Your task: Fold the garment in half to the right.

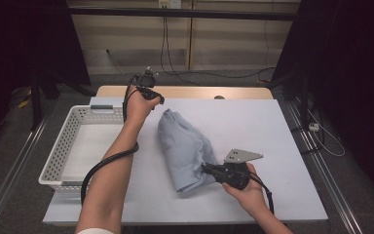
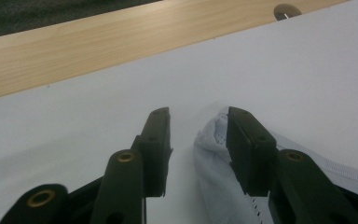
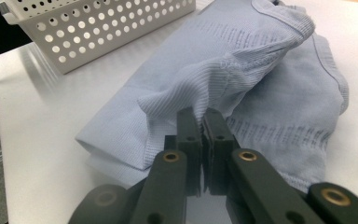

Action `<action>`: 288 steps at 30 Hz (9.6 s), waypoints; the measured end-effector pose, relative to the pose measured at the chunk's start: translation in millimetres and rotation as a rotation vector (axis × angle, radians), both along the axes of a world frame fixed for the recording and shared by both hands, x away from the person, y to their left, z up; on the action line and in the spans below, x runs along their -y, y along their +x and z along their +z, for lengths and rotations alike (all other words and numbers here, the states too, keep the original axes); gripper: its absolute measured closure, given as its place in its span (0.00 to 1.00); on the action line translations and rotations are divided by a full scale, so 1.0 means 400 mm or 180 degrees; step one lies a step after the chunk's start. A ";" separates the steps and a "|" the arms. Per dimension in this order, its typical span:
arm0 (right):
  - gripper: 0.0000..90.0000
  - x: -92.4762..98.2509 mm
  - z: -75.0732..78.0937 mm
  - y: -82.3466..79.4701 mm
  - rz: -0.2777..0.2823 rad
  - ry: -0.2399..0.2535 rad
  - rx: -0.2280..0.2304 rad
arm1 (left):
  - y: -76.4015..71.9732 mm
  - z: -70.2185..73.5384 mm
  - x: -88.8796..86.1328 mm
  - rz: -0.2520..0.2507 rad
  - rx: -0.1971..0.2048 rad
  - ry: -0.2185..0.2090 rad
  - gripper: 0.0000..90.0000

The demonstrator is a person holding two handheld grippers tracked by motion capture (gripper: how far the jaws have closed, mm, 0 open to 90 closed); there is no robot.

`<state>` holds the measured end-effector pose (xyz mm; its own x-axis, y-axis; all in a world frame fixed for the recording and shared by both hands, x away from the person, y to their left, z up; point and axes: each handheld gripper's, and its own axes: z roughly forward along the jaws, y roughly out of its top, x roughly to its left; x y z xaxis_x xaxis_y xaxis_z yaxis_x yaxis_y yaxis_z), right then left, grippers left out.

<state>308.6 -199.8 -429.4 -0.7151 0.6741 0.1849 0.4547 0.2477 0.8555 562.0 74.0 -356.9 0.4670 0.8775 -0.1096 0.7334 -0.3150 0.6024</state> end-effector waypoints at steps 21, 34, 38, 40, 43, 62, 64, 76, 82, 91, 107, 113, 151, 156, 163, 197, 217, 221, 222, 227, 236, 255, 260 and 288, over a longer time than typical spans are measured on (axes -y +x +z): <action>0.97 0.034 -0.016 -0.004 -0.0137 -0.0186 -0.0009 | -0.030 -0.029 -0.012 -0.0047 -0.0070 -0.0048 0.49; 0.97 0.059 -0.027 -0.013 -0.0246 -0.0259 -0.0091 | -0.049 -0.041 -0.012 -0.0110 -0.0074 -0.0062 0.47; 0.96 0.067 -0.038 -0.002 -0.0316 -0.0257 -0.0100 | -0.054 -0.042 -0.010 -0.0123 -0.0080 -0.0060 0.46; 0.96 0.074 -0.042 0.003 -0.0366 -0.0222 -0.0115 | -0.056 -0.041 -0.009 -0.0130 -0.0068 -0.0049 0.45; 0.94 0.082 -0.038 0.004 -0.0365 -0.0156 -0.0143 | -0.058 -0.038 -0.010 -0.0141 -0.0067 -0.0032 0.44; 0.51 0.078 0.020 0.017 -0.0471 -0.0175 -0.0121 | -0.077 -0.034 -0.020 -0.0194 -0.0052 -0.0061 0.40; 0.50 0.063 0.018 0.026 -0.0407 -0.0208 -0.0158 | -0.081 -0.034 -0.020 -0.0196 -0.0047 -0.0077 0.39; 0.96 0.042 -0.027 0.081 -0.0322 -0.0251 -0.0399 | -0.108 -0.040 -0.029 -0.0247 -0.0060 -0.0094 0.37; 0.96 0.063 0.012 0.088 -0.0391 -0.0274 -0.0244 | -0.121 -0.041 -0.033 -0.0276 -0.0025 -0.0112 0.36; 0.95 0.068 -0.050 0.093 -0.0456 -0.0664 -0.0283 | -0.129 -0.049 -0.033 -0.0282 -0.0036 -0.0134 0.35; 0.65 0.085 -0.043 0.090 -0.0624 -0.0653 -0.0193 | -0.133 -0.061 -0.030 -0.0289 -0.0062 -0.0145 0.33; 0.48 0.088 -0.023 0.092 -0.0658 -0.0418 -0.0221 | -0.137 -0.065 -0.027 -0.0289 -0.0077 -0.0156 0.31; 0.17 0.091 -0.028 0.082 -0.0539 -0.0266 -0.0273 | -0.234 -0.095 -0.004 -0.0455 -0.0194 -0.0369 0.18; 0.17 0.093 -0.029 0.079 -0.0541 -0.0267 -0.0271 | -0.249 -0.104 0.001 -0.0456 -0.0204 -0.0391 0.17; 0.16 0.095 -0.026 0.073 -0.0540 -0.0258 -0.0252 | -0.268 -0.118 0.012 -0.0479 -0.0204 -0.0433 0.15; 0.10 0.115 -0.028 0.049 -0.0478 -0.0256 -0.0258 | -0.326 -0.120 0.004 -0.0572 -0.0209 -0.0469 0.12; 0.08 0.144 -0.025 0.020 -0.0438 -0.0310 -0.0252 | -0.332 -0.149 0.019 -0.0455 -0.0198 -0.0475 0.13; 0.08 0.139 -0.024 0.018 -0.0435 -0.0290 -0.0222 | -0.328 -0.167 0.024 -0.0411 -0.0215 -0.0488 0.13; 0.08 0.138 -0.023 0.017 -0.0425 -0.0289 -0.0223 | -0.327 -0.171 0.025 -0.0395 -0.0226 -0.0495 0.13; 0.08 0.132 -0.023 0.014 -0.0404 -0.0313 -0.0201 | -0.328 -0.187 0.029 -0.0357 -0.0246 -0.0502 0.14; 0.09 0.131 -0.026 0.012 -0.0404 -0.0325 -0.0210 | -0.334 -0.206 0.034 -0.0357 -0.0295 -0.0546 0.21; 0.09 0.118 -0.027 0.010 -0.0365 -0.0374 -0.0173 | -0.366 -0.210 0.058 -0.0390 -0.0303 -0.0620 0.80; 0.09 0.119 -0.026 0.010 -0.0363 -0.0363 -0.0163 | -0.334 -0.191 0.023 -0.0347 -0.0461 -0.0802 0.84; 0.09 0.127 -0.022 0.004 -0.0386 -0.0387 -0.0129 | -0.304 -0.135 -0.019 -0.0103 -0.0254 -0.0835 0.41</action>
